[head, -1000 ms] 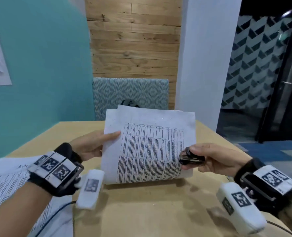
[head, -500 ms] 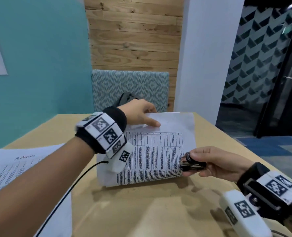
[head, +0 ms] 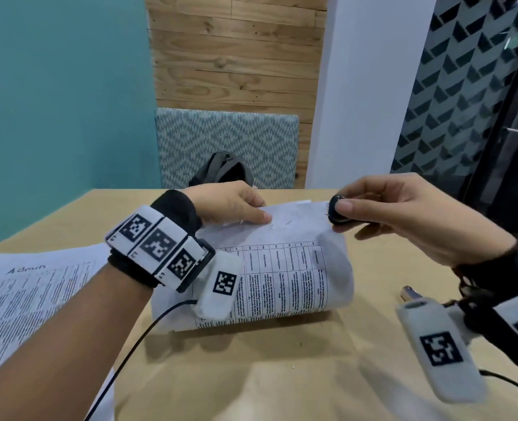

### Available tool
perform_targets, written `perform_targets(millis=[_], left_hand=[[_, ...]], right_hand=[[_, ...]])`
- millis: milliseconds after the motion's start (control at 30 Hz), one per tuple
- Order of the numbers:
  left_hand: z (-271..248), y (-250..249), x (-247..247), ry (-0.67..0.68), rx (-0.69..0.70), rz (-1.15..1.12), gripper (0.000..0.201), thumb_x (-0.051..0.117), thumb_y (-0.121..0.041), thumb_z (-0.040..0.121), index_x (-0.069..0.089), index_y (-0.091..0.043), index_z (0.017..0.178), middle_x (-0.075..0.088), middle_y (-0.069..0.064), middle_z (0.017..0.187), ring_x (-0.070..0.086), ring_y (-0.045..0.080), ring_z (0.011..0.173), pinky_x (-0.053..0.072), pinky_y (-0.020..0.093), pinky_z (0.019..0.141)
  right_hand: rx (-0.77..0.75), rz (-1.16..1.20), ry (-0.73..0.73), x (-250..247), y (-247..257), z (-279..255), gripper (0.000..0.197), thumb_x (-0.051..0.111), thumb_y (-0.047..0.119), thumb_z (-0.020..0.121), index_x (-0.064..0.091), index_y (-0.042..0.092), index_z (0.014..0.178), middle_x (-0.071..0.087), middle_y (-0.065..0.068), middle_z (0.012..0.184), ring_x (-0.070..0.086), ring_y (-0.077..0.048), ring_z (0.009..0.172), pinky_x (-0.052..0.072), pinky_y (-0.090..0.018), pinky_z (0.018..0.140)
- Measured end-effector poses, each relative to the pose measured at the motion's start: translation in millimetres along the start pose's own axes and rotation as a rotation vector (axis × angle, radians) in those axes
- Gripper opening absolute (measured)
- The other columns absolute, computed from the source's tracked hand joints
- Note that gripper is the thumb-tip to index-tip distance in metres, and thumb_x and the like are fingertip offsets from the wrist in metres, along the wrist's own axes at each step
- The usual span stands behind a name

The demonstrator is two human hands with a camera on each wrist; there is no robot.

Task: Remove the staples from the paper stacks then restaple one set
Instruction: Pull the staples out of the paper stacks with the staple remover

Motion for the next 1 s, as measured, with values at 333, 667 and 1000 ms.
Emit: perform_targets(millis=[333, 667, 1000], left_hand=[[-13, -2, 2, -0.030, 0.037, -0.081, 0.031, 0.056, -0.023, 0.091, 0.061, 0.008, 0.089, 0.056, 0.013, 0.079, 0.049, 0.023, 0.071, 0.039, 0.032, 0.066], [-16, -10, 5, -0.039, 0.081, -0.144, 0.032, 0.064, -0.033, 0.077, 0.069, -0.002, 0.084, 0.065, 0.010, 0.080, 0.053, 0.021, 0.077, 0.042, 0.032, 0.083], [-15, -11, 12, -0.006, 0.014, -0.269, 0.024, 0.048, -0.006, 0.091, 0.056, 0.016, 0.086, 0.047, 0.014, 0.081, 0.042, 0.020, 0.074, 0.033, 0.025, 0.068]], right_hand=[[-0.193, -0.373, -0.085, 44, -1, 22, 0.040, 0.078, 0.015, 0.063, 0.057, 0.017, 0.097, 0.064, 0.002, 0.091, 0.063, -0.013, 0.081, 0.050, -0.026, 0.074], [-0.578, -0.650, -0.050, 55, 1, 18, 0.046, 0.074, 0.018, 0.058, 0.067, 0.013, 0.104, 0.061, -0.004, 0.094, 0.060, -0.019, 0.082, 0.047, -0.023, 0.067], [-0.592, -0.652, 0.036, 50, 2, 20, 0.038, 0.075, 0.021, 0.065, 0.068, 0.013, 0.101, 0.065, -0.003, 0.092, 0.061, -0.019, 0.079, 0.049, -0.032, 0.063]])
Point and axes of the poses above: each hand's wrist, its own z-axis towards the middle knuckle, its own x-axis out of the palm, y = z × x, the point moved 4 cm from there along z, towards the middle knuckle
